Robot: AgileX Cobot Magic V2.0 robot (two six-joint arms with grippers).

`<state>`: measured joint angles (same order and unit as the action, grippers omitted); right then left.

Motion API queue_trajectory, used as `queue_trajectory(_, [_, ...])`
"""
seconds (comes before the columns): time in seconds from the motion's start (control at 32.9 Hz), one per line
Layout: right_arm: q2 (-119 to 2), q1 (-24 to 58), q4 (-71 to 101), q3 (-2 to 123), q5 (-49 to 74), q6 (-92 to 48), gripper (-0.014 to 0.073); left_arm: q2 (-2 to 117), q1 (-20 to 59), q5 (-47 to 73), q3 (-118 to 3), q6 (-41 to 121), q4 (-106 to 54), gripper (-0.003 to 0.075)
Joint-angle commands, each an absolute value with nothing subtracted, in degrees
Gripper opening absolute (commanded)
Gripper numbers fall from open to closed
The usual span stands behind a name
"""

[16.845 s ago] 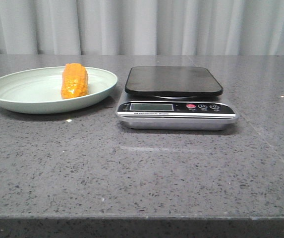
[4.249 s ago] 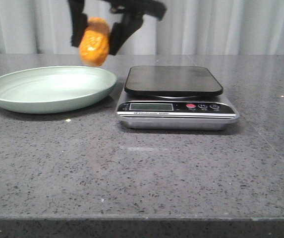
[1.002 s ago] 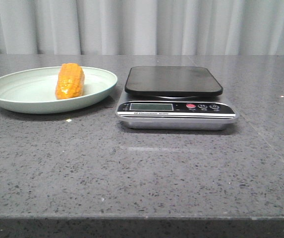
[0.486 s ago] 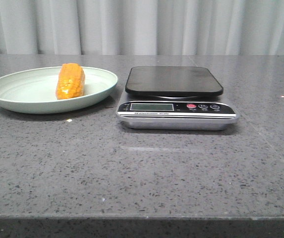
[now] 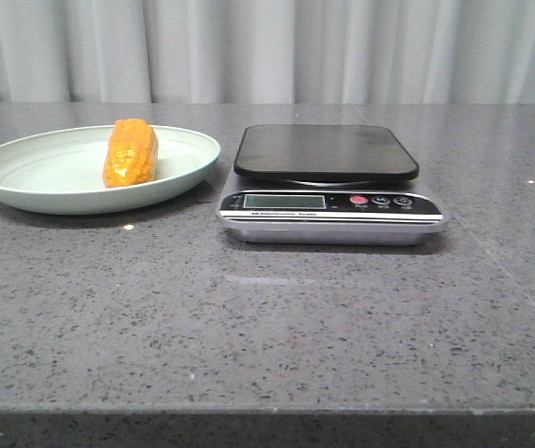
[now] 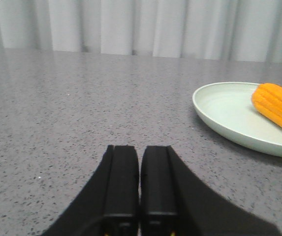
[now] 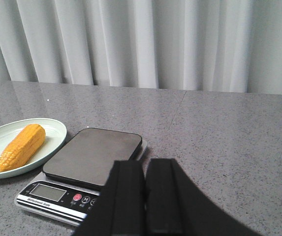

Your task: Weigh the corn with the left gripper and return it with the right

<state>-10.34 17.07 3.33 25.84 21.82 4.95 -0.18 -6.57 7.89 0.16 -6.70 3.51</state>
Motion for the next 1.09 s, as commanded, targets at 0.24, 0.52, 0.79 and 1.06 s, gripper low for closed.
queue_trajectory(0.24, [-10.95, 16.79, 2.71, 27.21, 17.60, 4.45, 0.0138, -1.46, -7.44, 0.00, 0.60, -4.54, 2.35, 0.0127])
queue_trajectory(0.52, [-10.95, 16.79, 2.71, 27.21, 17.60, 4.45, 0.0138, -1.46, -7.44, -1.41, 0.60, -4.45, 0.85, 0.0127])
queue_trajectory(0.79, [-10.95, 16.79, 2.71, 27.21, 17.60, 4.45, 0.0138, -1.46, -7.44, -1.41, 0.60, -4.45, 0.85, 0.0127])
queue_trajectory(1.06, [-10.95, 16.79, 2.71, 27.21, 17.60, 4.45, 0.0138, -1.46, -7.44, -1.41, 0.60, -4.45, 0.85, 0.0127])
